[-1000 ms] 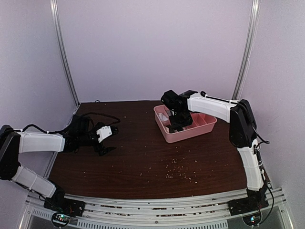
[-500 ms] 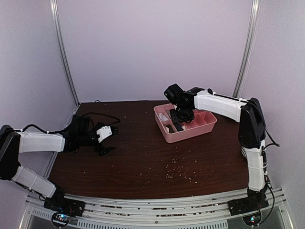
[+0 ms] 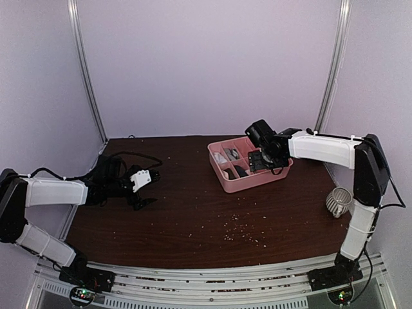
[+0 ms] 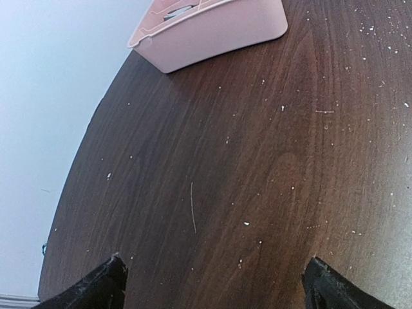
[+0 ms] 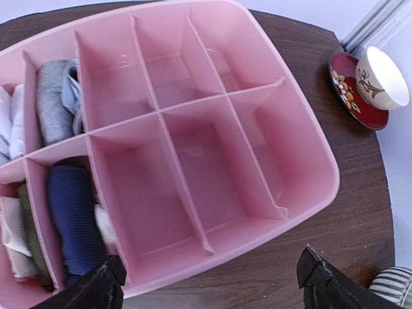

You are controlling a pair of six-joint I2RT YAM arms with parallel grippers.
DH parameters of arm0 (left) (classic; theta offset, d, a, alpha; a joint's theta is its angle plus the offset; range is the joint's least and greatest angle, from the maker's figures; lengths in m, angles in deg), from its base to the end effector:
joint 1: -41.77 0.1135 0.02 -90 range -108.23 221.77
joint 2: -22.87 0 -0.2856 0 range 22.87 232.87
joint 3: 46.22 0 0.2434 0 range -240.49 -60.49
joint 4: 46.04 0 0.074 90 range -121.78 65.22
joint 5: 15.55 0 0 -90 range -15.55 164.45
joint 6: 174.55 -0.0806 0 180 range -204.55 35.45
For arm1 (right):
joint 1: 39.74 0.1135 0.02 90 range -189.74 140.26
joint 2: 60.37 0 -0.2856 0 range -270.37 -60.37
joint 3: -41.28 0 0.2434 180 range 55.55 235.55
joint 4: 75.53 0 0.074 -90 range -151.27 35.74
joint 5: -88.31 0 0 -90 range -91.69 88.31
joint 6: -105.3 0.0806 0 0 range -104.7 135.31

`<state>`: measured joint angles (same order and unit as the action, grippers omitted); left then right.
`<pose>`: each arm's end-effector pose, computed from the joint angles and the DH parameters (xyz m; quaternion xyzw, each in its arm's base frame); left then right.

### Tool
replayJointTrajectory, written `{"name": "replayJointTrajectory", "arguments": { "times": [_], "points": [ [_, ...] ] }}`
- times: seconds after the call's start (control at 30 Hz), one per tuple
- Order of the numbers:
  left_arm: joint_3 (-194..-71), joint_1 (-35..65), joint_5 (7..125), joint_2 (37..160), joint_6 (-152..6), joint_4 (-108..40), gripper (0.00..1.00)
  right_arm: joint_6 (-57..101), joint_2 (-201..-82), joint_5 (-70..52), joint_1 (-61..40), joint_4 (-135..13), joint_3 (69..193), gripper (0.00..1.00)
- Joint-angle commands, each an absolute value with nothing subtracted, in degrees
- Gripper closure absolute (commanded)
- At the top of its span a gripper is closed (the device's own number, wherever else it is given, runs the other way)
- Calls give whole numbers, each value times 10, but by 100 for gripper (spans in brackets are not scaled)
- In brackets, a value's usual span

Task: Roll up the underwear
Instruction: Move the storage box to the center of the board.

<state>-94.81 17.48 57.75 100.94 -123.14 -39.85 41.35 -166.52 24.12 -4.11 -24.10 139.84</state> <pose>0.2600 -0.1427 0.1850 0.5157 0.7164 -0.0720 0.4643 0.3587 0.2139 0.2300 -0.0190 0.9410 -0.0513 0.3338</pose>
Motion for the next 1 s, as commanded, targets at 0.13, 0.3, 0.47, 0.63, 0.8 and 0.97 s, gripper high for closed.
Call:
{"name": "replayJointTrajectory", "arguments": {
  "times": [0.13,0.3,0.47,0.63,0.8,0.97],
  "points": [
    [-948,179,578,996,-1224,-422,2,447,-1571,220,-103,-422,1245,0],
    [-939,180,602,988,-1198,-459,2,451,-1554,212,-108,-474,1209,0],
    [-930,187,635,978,-1167,-495,2,457,-1568,204,-150,-477,1221,0],
    [-929,191,639,983,-1165,-501,2,459,-1596,133,-197,-490,1229,0],
    [-931,192,643,991,-1164,-506,2,462,-1641,96,-205,-500,1257,0],
    [-929,192,644,986,-1165,-507,2,470,-1676,69,-207,-499,1275,0]
  ]
}}
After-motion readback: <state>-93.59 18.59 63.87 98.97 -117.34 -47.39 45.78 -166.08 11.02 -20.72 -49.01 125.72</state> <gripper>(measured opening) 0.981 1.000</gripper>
